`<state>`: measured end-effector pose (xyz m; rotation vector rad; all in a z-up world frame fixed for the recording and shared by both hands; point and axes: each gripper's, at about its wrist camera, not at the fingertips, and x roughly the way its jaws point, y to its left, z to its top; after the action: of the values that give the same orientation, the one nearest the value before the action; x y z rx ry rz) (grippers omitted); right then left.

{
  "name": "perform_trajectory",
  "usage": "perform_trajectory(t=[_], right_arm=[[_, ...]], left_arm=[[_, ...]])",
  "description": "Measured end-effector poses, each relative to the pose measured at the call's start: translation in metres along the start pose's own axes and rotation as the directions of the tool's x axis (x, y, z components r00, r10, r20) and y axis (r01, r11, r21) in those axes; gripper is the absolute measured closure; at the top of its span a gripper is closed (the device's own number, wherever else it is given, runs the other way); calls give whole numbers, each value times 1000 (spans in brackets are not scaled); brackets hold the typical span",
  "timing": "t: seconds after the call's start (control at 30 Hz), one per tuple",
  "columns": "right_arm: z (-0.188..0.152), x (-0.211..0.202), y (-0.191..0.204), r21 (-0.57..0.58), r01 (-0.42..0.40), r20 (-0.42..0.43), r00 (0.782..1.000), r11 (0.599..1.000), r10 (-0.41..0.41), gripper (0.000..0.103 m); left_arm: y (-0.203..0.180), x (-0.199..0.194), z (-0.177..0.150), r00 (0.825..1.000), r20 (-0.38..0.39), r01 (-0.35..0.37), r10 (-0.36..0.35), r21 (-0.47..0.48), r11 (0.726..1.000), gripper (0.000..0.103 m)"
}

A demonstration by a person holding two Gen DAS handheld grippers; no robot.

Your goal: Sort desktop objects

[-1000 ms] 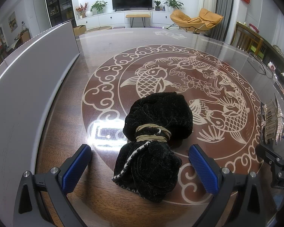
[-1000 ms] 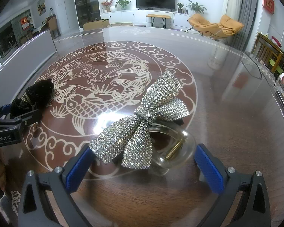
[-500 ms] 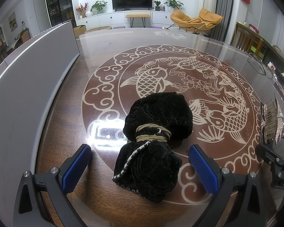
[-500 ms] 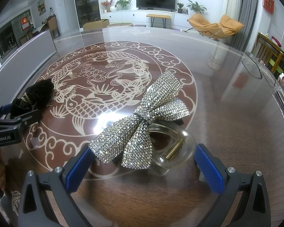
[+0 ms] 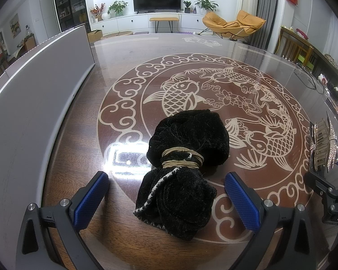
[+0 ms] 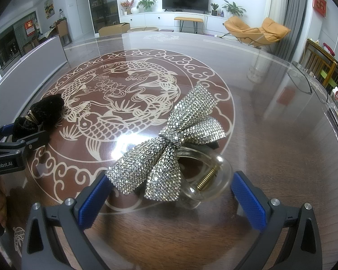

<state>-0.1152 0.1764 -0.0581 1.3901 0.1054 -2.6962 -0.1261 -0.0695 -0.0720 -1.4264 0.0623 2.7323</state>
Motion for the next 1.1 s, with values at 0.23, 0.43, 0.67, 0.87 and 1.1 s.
perform_trajectory(t=[0.23,0.43,0.67,0.87,1.1], right_arm=[[0,1,0,0,0,0,1000,1000,0,0],[0,1,0,0,0,0,1000,1000,0,0],[0,0,0,0,0,0,1000,1000,0,0],[0,0,0,1,1,0,1000,1000,-1,0],[0,0,1,1,1,0,1000,1000,-1,0]], left_arm=[[0,0,0,1000,0,0,0,0,1000,0],[0,1,0,1000,0,0,0,0,1000,0],[0,1,0,1000,0,0,0,0,1000,0],[-2,-1,5,1000,-24,20,-20,26,999,0],[-14,3,18,996,-67,58,-53,81,995,0]])
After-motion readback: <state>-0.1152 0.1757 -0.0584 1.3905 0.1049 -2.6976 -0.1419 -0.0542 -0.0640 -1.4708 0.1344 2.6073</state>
